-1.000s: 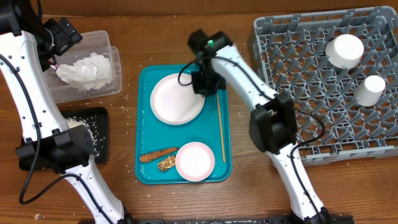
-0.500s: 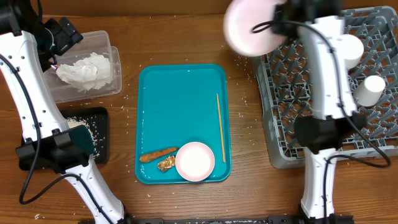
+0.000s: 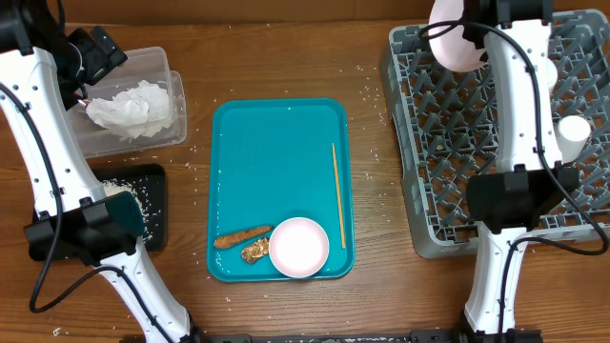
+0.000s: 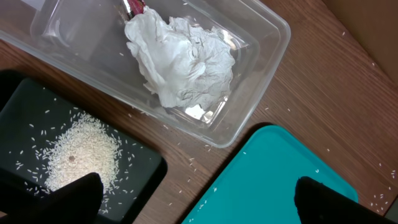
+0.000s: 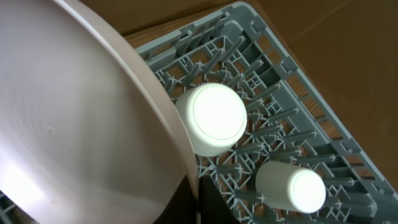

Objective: Sort waste into correct bins and load items into the dishwasher
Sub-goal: 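Lift the white plate and carry it right into the dish rack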

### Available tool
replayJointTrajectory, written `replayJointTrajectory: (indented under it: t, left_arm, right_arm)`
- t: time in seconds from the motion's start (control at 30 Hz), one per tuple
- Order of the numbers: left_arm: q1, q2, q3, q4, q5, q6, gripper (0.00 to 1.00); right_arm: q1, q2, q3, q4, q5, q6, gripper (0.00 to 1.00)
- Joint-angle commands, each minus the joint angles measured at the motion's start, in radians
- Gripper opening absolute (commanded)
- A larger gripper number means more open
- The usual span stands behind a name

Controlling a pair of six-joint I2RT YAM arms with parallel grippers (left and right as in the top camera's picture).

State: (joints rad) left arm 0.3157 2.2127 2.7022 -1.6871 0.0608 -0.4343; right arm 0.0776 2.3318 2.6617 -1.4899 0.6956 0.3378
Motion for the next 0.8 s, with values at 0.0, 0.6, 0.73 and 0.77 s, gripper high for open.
replayJointTrajectory:
  t: [0.0,0.6,0.73,0.77]
  left_arm:
    - [-0.004,0.002,0.003,-0.002,0.010,0.019,1.00]
    - [-0.004,0.002,0.003,0.016,0.010,0.019,1.00]
    - [-0.004,0.002,0.003,0.016,0.010,0.019,1.00]
    - [-0.004,0.002,0.003,0.016,0.010,0.019,1.00]
  right_arm:
    - [-0.001,0.004,-0.080,0.057,0.074,-0.006,0.04]
    - [0.049,0.004,-0.219,0.134,0.069,-0.076,0.04]
    - [0.089,-0.008,-0.218,0.115,0.002,-0.071,0.11]
    - [0.097,-0.014,-0.218,0.110,-0.027,-0.071,0.18]
